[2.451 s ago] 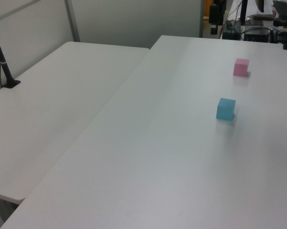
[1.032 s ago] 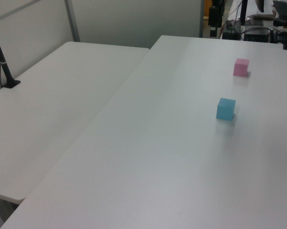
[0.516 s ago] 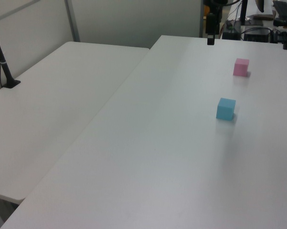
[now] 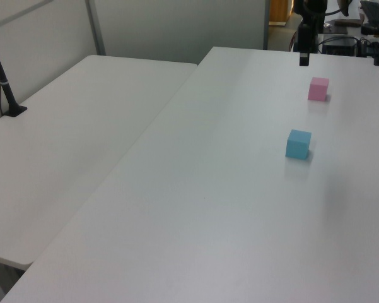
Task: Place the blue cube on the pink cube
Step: 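Move the open gripper over the light-blue cube and lower it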
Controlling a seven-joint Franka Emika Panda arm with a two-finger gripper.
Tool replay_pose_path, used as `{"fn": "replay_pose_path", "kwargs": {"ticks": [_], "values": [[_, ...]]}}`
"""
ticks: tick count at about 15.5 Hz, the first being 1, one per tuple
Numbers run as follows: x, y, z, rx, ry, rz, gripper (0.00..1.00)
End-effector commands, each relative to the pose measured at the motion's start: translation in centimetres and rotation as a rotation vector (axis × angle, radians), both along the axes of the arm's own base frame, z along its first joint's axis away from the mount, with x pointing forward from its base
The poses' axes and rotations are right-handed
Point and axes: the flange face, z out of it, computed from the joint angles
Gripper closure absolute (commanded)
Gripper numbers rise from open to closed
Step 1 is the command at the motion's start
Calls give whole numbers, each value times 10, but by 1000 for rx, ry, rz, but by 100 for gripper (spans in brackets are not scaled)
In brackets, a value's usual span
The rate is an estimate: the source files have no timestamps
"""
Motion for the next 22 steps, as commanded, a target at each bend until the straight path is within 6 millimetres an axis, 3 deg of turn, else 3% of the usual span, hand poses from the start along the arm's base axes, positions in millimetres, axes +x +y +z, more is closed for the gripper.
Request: {"fn": "replay_pose_path", "kwargs": {"ticks": [1, 4, 7, 10, 16, 22], "values": [[-9, -13, -33, 17, 22, -35, 0], [-9, -16, -100, 6, 36, -36, 0], [-1, -38, -178, 6, 38, -78, 0], [14, -36, -239, 0, 64, -71, 0], [19, -57, -247, -8, 68, -93, 0], [23, -53, -284, -42, 111, -64, 0]]}}
